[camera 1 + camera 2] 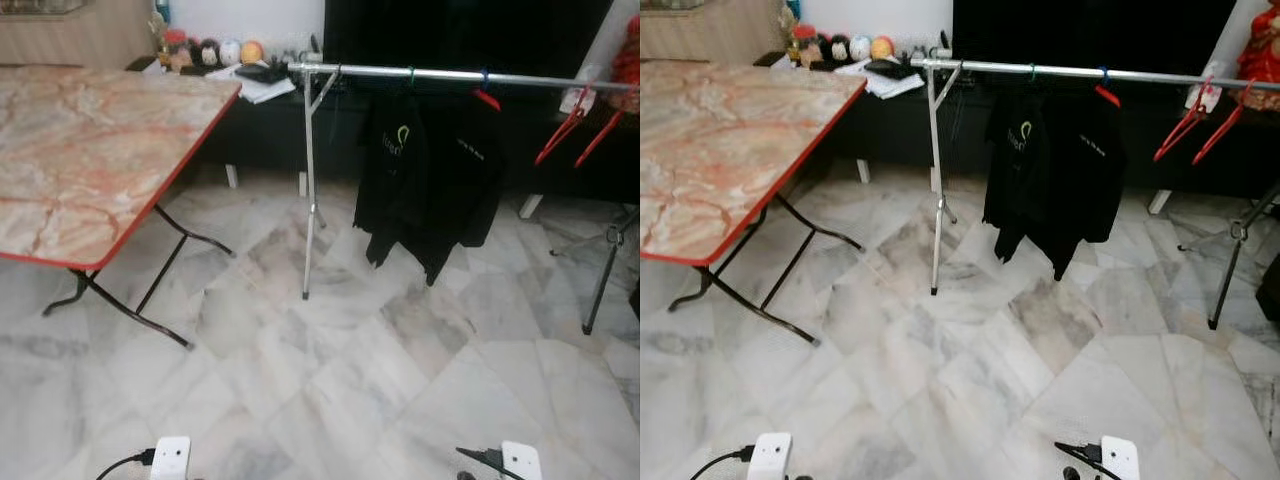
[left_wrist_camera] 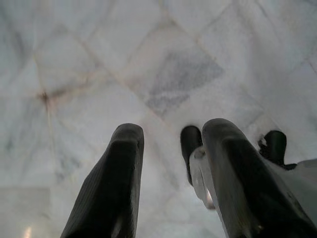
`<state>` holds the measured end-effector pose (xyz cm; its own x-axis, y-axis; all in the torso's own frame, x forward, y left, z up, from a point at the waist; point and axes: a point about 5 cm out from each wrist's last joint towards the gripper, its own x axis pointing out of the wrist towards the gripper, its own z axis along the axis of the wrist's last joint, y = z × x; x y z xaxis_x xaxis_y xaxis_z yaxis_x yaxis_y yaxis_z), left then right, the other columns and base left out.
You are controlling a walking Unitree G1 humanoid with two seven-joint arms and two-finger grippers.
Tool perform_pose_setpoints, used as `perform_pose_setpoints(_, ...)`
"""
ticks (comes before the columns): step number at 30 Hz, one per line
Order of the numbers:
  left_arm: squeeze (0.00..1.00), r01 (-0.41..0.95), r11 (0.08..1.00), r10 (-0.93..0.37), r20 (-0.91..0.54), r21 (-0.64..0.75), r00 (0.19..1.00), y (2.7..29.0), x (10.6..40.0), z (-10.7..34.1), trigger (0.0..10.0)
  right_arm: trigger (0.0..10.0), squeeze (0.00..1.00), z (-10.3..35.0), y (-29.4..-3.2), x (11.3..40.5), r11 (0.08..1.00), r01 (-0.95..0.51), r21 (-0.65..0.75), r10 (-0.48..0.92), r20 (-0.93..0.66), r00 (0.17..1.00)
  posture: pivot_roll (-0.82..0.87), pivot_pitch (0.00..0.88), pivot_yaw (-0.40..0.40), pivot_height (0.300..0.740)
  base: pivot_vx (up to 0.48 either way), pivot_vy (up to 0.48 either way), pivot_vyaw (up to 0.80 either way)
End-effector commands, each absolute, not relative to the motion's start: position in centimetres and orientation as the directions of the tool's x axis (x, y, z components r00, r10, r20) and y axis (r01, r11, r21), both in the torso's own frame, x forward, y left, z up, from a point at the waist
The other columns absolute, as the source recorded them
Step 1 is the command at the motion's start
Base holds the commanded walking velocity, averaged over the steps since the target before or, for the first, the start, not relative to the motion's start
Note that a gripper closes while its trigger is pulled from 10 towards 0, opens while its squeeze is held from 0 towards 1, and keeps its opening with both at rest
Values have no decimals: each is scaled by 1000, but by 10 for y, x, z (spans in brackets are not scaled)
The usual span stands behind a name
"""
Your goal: Hang hanger
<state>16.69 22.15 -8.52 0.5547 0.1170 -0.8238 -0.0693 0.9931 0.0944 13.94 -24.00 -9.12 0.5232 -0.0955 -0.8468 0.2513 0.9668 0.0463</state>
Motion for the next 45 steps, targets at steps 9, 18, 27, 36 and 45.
perform_pose_setpoints(9, 0, -74, 992, 125, -817, 101, 563, 226, 173, -82, 10000, 10000, 0, -93, -238, 136, 988, 156, 6, -74, -859, 507, -78, 0, -38, 740, 289, 0, -70)
perform_pose_setpoints(18, 0, -60, 993, 120, -821, 104, 559, 225, 172, -83, 10000, 10000, 0, -96, -214, 144, 978, 205, 39, -74, -854, 515, -59, 0, -36, 740, 306, 0, 0)
perform_pose_setpoints(27, 0, -64, 993, 118, -820, 100, 561, 223, 173, -82, 10000, 10000, 0, -96, -218, 140, 974, 222, 43, -77, -859, 505, -62, 0, -22, 740, 305, 0, -381)
perform_pose_setpoints(36, 0, -80, 991, 132, -814, 106, 566, 228, 175, -80, 10000, 10000, 0, -94, -230, 139, 967, 254, 33, -105, -853, 511, -60, 0, -15, 740, 308, 0, 0)
perform_pose_setpoints(45, 0, -82, 991, 132, -818, 104, 560, 229, 173, -81, 10000, 10000, 0, -94, -227, 140, 965, 256, 46, -97, -849, 519, -60, 0, -14, 740, 310, 0, 0)
